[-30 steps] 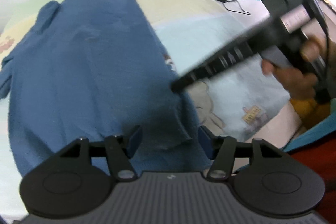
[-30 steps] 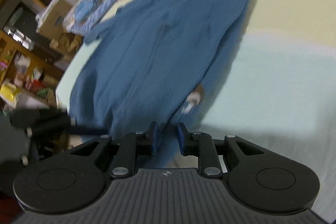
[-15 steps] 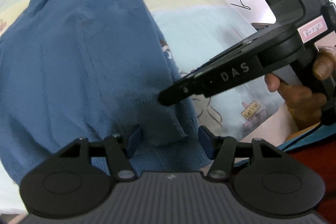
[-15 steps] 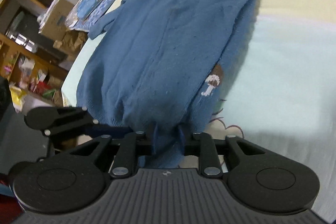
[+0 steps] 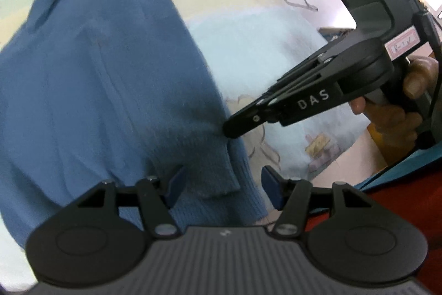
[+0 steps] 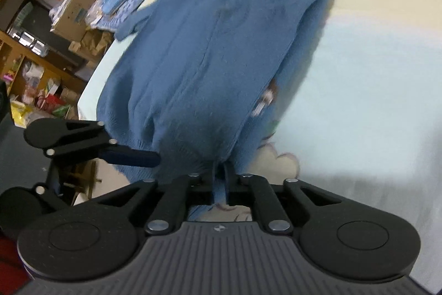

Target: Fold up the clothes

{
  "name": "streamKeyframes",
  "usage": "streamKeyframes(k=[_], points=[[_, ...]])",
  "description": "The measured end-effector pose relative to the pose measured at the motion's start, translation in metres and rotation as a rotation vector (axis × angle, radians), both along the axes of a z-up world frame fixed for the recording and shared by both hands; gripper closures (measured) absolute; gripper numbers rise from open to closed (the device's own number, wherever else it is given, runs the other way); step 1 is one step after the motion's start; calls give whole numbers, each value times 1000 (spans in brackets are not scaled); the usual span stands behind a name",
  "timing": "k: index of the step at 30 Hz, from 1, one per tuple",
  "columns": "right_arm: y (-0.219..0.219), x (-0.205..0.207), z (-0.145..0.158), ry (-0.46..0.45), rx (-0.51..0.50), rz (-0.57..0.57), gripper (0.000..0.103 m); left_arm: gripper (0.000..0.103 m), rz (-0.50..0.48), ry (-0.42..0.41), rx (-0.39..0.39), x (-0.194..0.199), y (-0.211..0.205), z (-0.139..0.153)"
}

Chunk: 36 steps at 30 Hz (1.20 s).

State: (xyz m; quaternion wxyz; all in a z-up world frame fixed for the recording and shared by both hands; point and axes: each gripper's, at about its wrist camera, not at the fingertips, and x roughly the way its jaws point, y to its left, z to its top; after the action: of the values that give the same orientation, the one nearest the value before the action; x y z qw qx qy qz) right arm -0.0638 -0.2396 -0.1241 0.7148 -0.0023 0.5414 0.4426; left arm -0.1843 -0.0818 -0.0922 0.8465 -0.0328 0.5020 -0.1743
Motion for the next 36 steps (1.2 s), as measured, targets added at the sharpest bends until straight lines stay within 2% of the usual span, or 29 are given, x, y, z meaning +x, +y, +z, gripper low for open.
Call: streamKeyframes(k=[3,6,7,9,11,12,13,16,18,20,21,22,24,25,28,30,31,33,35,36], points=[[3,8,9,-71,29,-18,87,35,-1,3,-8,4,0,0],[16,20,-3,-58,55,-38,87,35,1,48,-5,11,-2,-14],[20,24,-9,-65,51,-48,88,35,2,67,-3,12,-1,-20],[23,33,-15,-105,25,-55,103,34,-3,68,5,8,-1,-23],[25,44,-10,-133,21,-65,103,34,-16,74,10,5,-1,-22],[25,50,-5,-142,35,-74,92,35,-20,65,11,6,-1,-18],[27,58,0,-160,53,-86,86,35,-24,53,11,8,-1,-13],[41,82,3,-212,80,-103,81,32,-24,33,5,19,-1,-11],[51,98,-5,-275,49,-112,80,30,-19,29,-2,29,-1,-14],[53,118,-14,-328,13,-133,86,33,-13,25,-8,39,-1,-17],[51,129,-19,-339,5,-156,98,34,-16,21,-5,39,-2,-21],[51,136,-17,-330,15,-166,103,31,-21,16,0,38,-4,-25],[53,149,-13,-305,41,-181,103,26,-40,8,15,32,-8,-25],[54,156,-10,-292,54,-189,94,24,-47,5,24,30,-10,-25],[64,172,-5,-249,87,-178,94,24,-60,-2,38,30,-15,-24],[84,179,-11,-268,57,-152,95,24,-66,-1,38,33,-14,-24],[90,185,-15,-288,46,-156,100,24,-67,2,32,34,-13,-23],[91,207,-20,-304,45,-231,103,24,-67,9,20,38,-10,-26],[86,233,-25,-275,60,-340,103,23,-67,8,17,37,-9,-27],[87,240,-27,-284,67,-345,103,23,-64,7,13,36,-8,-27]])
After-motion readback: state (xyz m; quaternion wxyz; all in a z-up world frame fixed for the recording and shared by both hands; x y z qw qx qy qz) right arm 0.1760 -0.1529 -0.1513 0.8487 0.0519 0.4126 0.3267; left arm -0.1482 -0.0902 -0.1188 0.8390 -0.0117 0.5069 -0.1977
